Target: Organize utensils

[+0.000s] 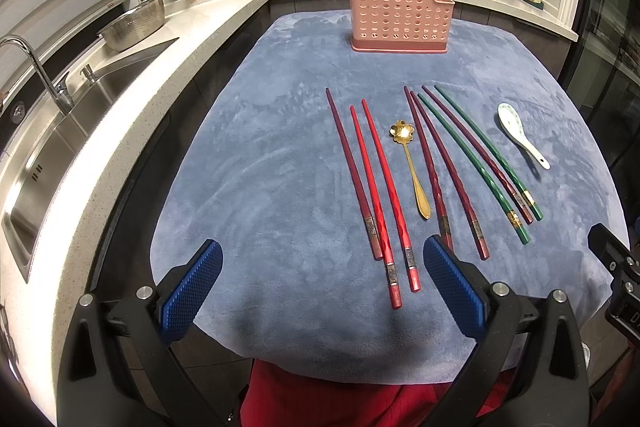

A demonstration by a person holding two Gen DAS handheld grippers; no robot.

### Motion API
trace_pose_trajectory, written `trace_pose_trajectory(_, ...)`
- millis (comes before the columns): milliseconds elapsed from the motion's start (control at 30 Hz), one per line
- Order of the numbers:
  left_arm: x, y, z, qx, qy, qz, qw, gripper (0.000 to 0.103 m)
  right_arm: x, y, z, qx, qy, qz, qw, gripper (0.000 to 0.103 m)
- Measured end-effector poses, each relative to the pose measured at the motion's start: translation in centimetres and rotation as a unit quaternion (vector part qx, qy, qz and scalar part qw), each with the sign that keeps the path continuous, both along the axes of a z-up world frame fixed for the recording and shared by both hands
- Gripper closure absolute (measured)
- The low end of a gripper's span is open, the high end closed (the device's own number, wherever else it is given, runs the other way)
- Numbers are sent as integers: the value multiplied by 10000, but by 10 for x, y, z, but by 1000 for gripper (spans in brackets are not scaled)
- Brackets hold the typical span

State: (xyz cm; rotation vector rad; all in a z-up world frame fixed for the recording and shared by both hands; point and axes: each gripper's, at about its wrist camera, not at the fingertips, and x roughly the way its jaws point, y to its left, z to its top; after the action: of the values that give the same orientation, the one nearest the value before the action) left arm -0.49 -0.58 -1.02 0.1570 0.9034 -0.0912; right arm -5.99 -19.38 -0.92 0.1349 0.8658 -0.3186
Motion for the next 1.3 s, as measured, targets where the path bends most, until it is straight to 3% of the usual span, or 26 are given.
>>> trace_pose_trajectory(633, 17, 1, -8, -123, 294, -38, 9995, 7, 6, -4, -8, 74, 41, -14, 10000, 7)
trace_pose_trajectory(1000, 68, 19, -42, -492, 759, 402, 9951, 7, 35, -24, -25, 90, 188, -116, 9997, 7)
trace_pose_trajectory(1300, 93, 7, -68, -278, 969, 337, 9943, 10, 56, -32, -37, 146, 325, -136, 9993, 7)
